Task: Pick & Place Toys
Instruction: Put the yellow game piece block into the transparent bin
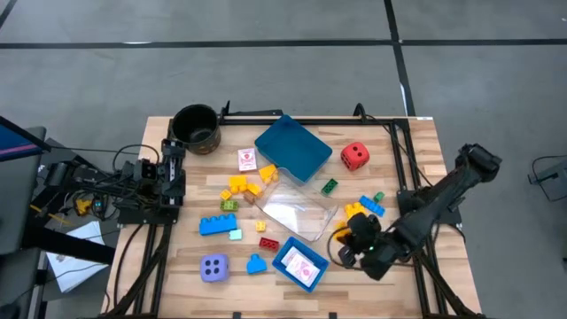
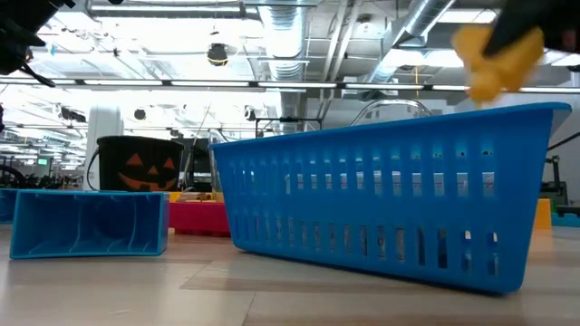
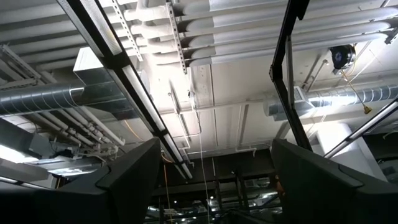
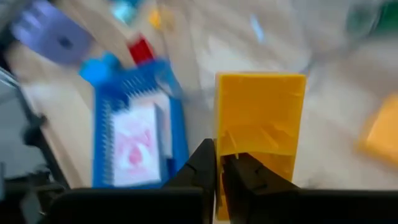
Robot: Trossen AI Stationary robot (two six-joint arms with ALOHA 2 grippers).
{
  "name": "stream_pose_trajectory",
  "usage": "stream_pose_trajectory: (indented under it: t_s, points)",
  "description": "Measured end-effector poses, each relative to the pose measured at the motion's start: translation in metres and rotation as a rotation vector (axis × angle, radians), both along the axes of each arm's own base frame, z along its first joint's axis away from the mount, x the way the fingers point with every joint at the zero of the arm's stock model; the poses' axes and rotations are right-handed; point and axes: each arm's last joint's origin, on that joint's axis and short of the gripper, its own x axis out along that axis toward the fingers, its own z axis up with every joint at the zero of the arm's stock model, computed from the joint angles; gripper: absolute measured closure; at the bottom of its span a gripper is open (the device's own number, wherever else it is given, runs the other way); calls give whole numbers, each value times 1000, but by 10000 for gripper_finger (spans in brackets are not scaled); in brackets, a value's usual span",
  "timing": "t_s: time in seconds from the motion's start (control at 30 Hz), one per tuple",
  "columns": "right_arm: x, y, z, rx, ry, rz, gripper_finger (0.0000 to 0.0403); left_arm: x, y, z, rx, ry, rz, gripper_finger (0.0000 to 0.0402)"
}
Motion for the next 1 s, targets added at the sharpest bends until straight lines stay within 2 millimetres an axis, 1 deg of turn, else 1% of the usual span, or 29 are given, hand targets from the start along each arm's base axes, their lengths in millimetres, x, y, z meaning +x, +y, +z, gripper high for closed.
stream_pose_trajectory:
  t_s: [0.13, 0.27, 0.37, 0.47, 0.57, 0.63, 0.73, 0.8, 0.9, 1.0]
  points:
    - [-8, -6, 19, -119, -120, 18, 393, 0, 0, 0, 0, 0, 0, 101]
    - [-7, -12, 34, -265, -223, 34, 392, 0, 0, 0, 0, 0, 0, 101]
    - [1, -18, 44, -364, -269, 41, 392, 0, 0, 0, 0, 0, 0, 101]
    - [13, -28, 51, -432, -285, 48, 392, 0, 0, 0, 0, 1, 0, 101]
    - [27, -39, 57, -463, -296, 61, 392, 1, 0, 0, 0, 7, 0, 101]
    - [34, -46, 59, -453, -299, 90, 392, 1, 0, 0, 0, 9, 0, 101]
    - [51, -55, 55, -438, -293, 101, 391, 1, 0, -1, 0, 9, 0, 101]
    - [58, -60, 44, -447, -237, 125, 391, 1, 0, -1, 0, 11, 0, 101]
    - [73, -65, 32, -427, -200, 128, 391, 3, 0, -2, 1, 22, 0, 101]
    - [85, -72, 15, -374, -136, 183, 391, 4, 0, -2, -6, 27, 6, 101]
